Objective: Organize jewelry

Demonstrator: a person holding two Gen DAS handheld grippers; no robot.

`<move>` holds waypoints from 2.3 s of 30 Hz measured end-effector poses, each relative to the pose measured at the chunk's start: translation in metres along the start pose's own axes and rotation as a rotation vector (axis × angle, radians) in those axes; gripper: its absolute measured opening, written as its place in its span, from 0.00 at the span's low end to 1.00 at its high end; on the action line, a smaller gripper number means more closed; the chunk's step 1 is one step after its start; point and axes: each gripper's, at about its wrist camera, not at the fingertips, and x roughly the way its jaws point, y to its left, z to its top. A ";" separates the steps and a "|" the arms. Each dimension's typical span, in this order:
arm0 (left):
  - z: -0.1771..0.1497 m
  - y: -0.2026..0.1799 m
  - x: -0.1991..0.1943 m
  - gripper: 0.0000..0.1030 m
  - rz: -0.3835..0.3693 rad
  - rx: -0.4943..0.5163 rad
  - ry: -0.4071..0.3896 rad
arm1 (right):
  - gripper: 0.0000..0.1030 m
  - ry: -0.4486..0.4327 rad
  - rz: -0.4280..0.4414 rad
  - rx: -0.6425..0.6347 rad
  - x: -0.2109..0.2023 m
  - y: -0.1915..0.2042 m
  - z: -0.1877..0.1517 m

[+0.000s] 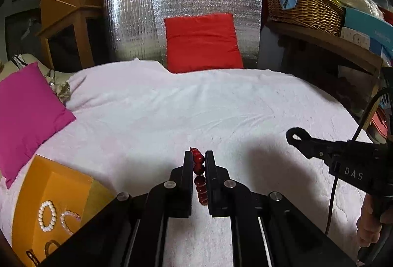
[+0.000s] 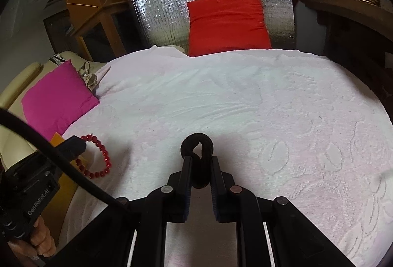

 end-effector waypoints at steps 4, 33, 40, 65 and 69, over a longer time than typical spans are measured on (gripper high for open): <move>-0.012 0.009 0.024 0.21 -0.063 0.020 0.119 | 0.15 0.013 -0.006 0.003 0.005 0.002 0.001; -0.038 0.027 0.081 0.12 -0.077 -0.052 0.301 | 0.14 0.014 -0.041 0.037 0.009 -0.008 0.003; -0.023 0.029 0.043 0.09 -0.111 -0.110 0.195 | 0.15 -0.017 -0.009 0.019 0.001 0.000 0.003; -0.071 0.152 -0.181 0.09 0.264 -0.274 -0.035 | 0.15 -0.039 0.395 -0.077 -0.009 0.187 -0.027; -0.100 0.184 -0.191 0.09 0.378 -0.310 0.006 | 0.15 0.013 0.455 -0.198 0.000 0.241 -0.051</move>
